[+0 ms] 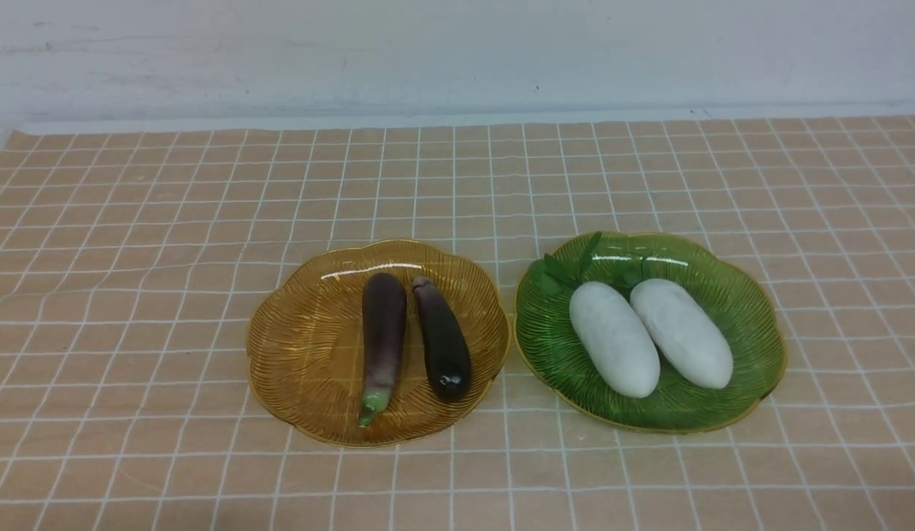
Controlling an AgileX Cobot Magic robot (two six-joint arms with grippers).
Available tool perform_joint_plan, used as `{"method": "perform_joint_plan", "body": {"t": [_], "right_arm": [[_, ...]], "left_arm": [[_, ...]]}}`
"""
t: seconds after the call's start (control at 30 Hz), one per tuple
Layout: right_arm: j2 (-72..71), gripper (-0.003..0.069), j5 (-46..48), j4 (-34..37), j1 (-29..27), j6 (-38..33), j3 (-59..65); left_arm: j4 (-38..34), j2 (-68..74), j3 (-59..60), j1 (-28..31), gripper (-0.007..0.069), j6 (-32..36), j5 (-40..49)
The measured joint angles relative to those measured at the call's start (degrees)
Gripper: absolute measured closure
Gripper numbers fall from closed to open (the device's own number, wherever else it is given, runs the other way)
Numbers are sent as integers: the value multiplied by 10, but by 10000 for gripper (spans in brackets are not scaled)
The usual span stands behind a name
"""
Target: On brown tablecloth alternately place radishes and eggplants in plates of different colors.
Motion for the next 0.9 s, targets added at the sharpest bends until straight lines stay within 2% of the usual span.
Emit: {"method": "perform_joint_plan", "body": {"t": [0.2,0.47,0.9], "right_arm": [[0,674,0,0,0,0,0],[0,674,0,0,0,0,0],[0,674,0,0,0,0,0]], "left_arm": [[0,0,0,2,627,0,0],[0,0,0,-48,627,0,0],[0,0,0,-48,627,0,0]]}}
